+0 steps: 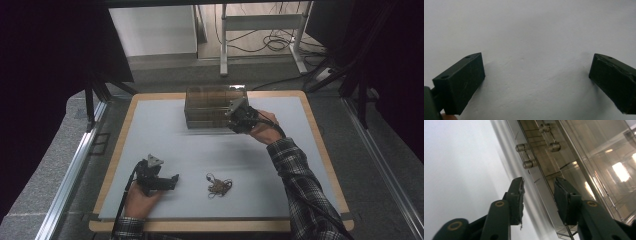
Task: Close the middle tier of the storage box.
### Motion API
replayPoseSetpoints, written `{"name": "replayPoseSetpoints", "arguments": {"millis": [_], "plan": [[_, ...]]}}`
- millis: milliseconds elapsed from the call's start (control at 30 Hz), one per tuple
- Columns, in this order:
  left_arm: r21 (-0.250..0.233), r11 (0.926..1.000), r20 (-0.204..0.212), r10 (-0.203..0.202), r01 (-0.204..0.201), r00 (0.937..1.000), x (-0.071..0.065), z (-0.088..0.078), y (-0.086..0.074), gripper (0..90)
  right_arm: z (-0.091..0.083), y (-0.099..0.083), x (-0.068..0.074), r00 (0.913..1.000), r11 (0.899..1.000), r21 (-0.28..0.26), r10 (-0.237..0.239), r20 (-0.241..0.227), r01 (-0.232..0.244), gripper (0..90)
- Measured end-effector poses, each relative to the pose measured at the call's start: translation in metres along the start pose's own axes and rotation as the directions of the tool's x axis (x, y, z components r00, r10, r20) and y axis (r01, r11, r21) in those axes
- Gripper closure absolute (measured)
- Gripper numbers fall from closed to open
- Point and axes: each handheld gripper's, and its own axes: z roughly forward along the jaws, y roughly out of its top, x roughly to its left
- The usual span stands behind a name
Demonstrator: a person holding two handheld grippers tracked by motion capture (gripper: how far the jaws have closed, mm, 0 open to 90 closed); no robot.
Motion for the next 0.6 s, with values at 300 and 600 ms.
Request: {"name": "replayPoseSetpoints", "arguments": {"millis": [300, 600], "plan": [[0.001, 1.0000, 0.000, 0.001, -0.001, 1.0000, 0.000, 0.000, 0.000, 0.7, 0.003, -0.006, -0.014, 0.9988, 0.999, 0.013, -0.029, -0.039, 0.030, 63.7], [0.001, 1.0000, 0.000, 0.002, -0.002, 1.0000, 0.000, 0.000, 0.000, 0.8, 0.011, -0.008, -0.026, 0.9941, 0.997, 0.035, -0.058, -0.092, 0.062, 66.3]]}}
